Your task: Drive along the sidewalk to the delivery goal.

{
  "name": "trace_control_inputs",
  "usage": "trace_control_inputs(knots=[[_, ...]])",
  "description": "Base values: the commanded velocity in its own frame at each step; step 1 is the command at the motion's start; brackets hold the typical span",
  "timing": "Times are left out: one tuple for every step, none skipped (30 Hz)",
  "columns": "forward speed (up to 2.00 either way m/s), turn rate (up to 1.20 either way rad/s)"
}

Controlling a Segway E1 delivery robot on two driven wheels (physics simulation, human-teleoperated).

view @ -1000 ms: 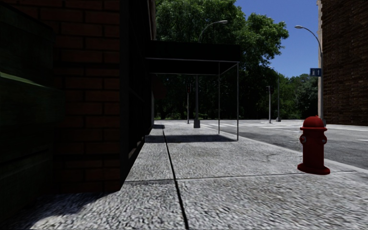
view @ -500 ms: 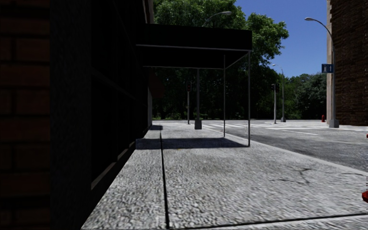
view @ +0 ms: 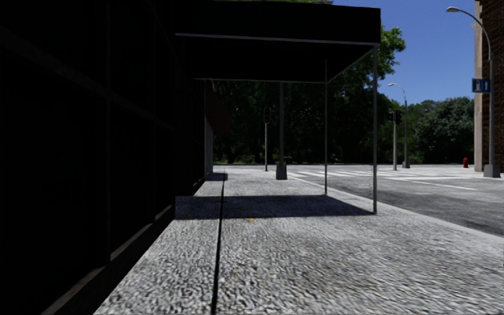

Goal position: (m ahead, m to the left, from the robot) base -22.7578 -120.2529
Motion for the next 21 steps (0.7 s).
trace_control_inputs(knots=[[2.0, 0.32], [2.0, 0.23], [2.0, 0.23], [2.0, 0.16], [2.0, 0.06], [2.0, 0.06], [2.0, 0.0], [2.0, 0.0], [2.0, 0.0], [2.0, 0.0], [2.0, 0.0], [2.0, 0.0], [2.0, 0.0], [2.0, 0.0], [2.0, 0.0], [2.0, 0.0], [2.0, 0.0], [2.0, 0.0], [2.0, 0.0], [2.0, 0.0], [2.0, 0.0]])
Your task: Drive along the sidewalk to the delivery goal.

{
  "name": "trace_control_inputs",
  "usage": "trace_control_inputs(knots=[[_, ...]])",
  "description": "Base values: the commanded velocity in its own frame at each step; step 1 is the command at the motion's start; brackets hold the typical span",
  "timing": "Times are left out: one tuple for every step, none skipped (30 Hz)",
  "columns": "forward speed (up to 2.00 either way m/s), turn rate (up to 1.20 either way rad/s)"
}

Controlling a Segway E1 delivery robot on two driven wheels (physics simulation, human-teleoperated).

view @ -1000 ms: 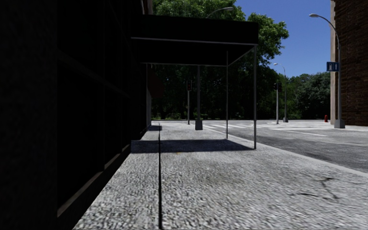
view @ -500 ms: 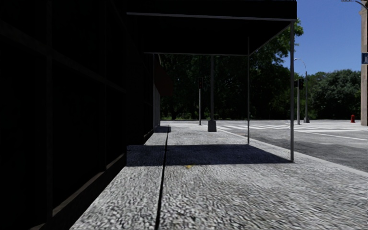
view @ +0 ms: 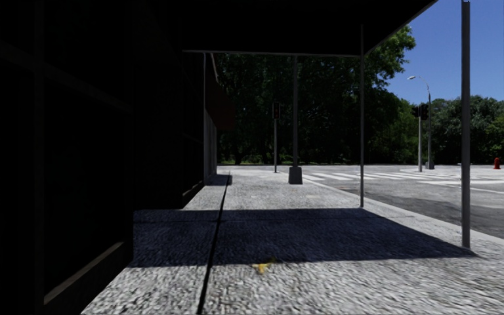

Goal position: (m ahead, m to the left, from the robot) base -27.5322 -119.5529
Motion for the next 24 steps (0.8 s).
trace_control_inputs(knots=[[2.0, 0.0], [2.0, 0.0], [2.0, 0.0], [2.0, 0.0], [2.0, 0.0], [2.0, 0.07], [2.0, 0.12], [2.0, 0.15], [2.0, 0.15], [2.0, 0.15], [2.0, 0.14], [2.0, 0.02], [2.0, 0.02], [2.0, 0.0], [2.0, 0.0], [2.0, 0.0], [2.0, 0.0], [2.0, 0.0], [2.0, 0.0], [2.0, 0.0], [2.0, 0.0], [2.0, 0.0], [2.0, 0.0], [2.0, 0.0]])
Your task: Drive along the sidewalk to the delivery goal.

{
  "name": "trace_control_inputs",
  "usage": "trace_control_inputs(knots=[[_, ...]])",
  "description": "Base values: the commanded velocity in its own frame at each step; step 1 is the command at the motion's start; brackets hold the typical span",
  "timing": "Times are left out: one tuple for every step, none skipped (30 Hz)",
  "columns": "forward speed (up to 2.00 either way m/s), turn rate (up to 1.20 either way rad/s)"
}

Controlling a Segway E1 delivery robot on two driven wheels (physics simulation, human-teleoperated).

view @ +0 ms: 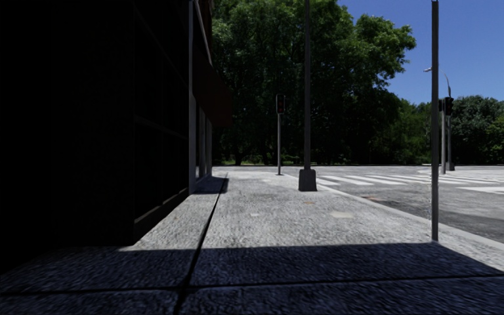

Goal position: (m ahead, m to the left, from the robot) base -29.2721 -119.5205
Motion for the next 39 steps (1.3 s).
trace_control_inputs(knots=[[2.0, 0.1], [2.0, 0.1], [2.0, 0.19], [2.0, 0.21], [2.0, 0.21], [2.0, 0.21], [2.0, 0.19], [2.0, 0.07], [2.0, 0.0], [2.0, 0.0], [2.0, 0.0], [2.0, 0.0], [2.0, 0.0], [2.0, 0.0], [2.0, 0.0], [2.0, 0.0], [2.0, 0.0], [2.0, 0.0], [2.0, 0.0], [2.0, 0.0], [2.0, 0.0], [2.0, 0.0], [2.0, 0.0], [2.0, 0.0], [2.0, 0.0], [2.0, 0.0], [2.0, 0.0], [2.0, 0.0], [2.0, 0.0], [2.0, 0.0], [2.0, 0.0], [2.0, 0.0], [2.0, 0.0], [2.0, 0.0], [2.0, 0.0], [2.0, 0.0], [2.0, 0.0], [2.0, 0.0], [2.0, 0.0]])
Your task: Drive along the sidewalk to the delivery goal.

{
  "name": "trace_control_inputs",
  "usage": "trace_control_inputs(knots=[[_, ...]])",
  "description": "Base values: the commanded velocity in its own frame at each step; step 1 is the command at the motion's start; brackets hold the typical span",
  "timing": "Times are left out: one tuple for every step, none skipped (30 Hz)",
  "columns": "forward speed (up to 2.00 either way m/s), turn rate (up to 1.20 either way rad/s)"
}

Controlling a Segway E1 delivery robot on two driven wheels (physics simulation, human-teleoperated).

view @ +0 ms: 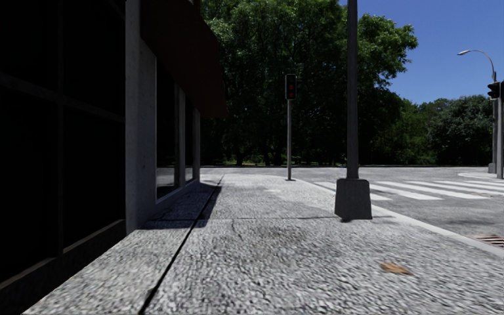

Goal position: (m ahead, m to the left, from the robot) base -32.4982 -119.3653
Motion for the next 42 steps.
trace_control_inputs(knots=[[2.0, 0.0], [2.0, 0.0], [2.0, 0.0], [2.0, 0.0], [2.0, 0.0], [2.0, 0.0], [2.0, 0.0], [2.0, 0.0], [2.0, 0.0], [2.0, 0.0], [2.0, 0.0], [2.0, 0.0], [2.0, 0.0], [2.0, 0.0], [2.0, 0.0], [2.0, 0.0], [2.0, 0.0], [2.0, 0.0], [2.0, 0.0], [2.0, 0.0], [2.0, 0.0], [2.0, 0.0], [2.0, 0.0], [2.0, 0.0], [2.0, 0.0], [2.0, 0.0], [2.0, 0.0], [2.0, 0.0], [1.96, 0.0], [1.89, 0.0], [1.79, 0.0], [1.7, -0.01], [1.7, -0.01], [1.58, -0.01], [1.49, -0.02], [1.49, -0.02], [1.4, -0.08], [1.35, -0.21], [1.33, -0.29], [1.33, -0.29], [1.33, -0.33], [1.33, -0.36]])
